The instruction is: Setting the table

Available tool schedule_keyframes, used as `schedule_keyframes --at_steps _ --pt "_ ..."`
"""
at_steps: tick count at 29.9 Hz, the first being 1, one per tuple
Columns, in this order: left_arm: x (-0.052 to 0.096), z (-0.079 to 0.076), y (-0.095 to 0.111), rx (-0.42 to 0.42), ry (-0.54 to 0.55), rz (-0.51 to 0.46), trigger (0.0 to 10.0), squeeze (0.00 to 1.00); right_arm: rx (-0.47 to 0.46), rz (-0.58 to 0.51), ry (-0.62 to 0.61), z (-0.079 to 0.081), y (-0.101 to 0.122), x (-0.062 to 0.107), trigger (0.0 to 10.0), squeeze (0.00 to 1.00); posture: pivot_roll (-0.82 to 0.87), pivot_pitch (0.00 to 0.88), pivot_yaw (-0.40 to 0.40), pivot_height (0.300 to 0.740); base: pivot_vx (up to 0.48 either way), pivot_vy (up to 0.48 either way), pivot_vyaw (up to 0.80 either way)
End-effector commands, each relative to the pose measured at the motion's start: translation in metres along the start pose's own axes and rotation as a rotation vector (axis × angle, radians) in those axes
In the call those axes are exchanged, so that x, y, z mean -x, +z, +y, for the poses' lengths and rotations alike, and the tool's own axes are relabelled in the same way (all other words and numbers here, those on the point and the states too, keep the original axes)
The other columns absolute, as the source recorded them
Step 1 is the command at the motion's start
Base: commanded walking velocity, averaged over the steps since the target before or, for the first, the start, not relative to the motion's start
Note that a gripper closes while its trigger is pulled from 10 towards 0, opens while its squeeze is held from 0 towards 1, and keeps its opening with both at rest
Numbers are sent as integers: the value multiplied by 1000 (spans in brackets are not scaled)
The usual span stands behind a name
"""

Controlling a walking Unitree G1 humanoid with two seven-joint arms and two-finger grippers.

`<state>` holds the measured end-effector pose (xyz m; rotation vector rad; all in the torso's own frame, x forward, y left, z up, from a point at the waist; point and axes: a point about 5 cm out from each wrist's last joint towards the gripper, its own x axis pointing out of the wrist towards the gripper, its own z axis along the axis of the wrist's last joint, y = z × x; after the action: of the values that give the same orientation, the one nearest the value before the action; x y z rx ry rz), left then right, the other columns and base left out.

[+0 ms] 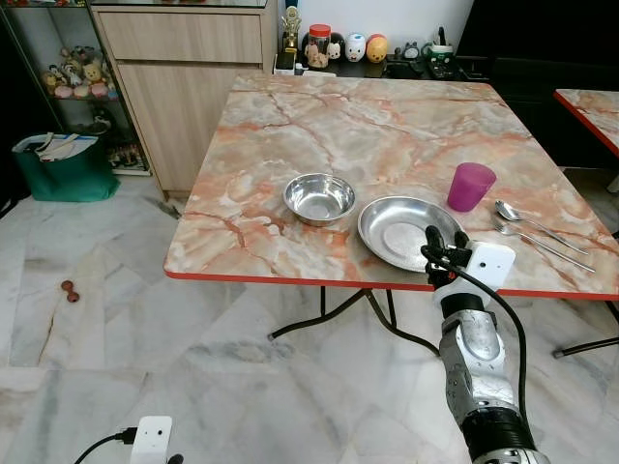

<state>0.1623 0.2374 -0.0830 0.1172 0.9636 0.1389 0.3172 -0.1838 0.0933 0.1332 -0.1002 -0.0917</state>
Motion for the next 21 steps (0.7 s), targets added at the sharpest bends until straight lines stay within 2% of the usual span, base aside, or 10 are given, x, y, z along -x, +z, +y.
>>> schedule_keyframes --at_steps 1,2,5,21 --pt "1 1 -4 7 7 13 10000 0 -8 -12 -5 -1 3 -2 10000 482 -36 0 -67 740 0 0 0" --pt "1 1 -4 7 7 13 10000 0 -4 -10 -3 0 2 -2 10000 0 -37 0 -67 740 0 0 0" --pt "1 1 -4 7 5 12 10000 0 -1 -7 -4 0 2 -3 10000 0 -37 0 -67 740 81 0 0" --pt "0 1 -2 8 3 7 10000 0 -9 -3 6 4 1 -4 10000 0 -37 0 -67 740 294 0 0"
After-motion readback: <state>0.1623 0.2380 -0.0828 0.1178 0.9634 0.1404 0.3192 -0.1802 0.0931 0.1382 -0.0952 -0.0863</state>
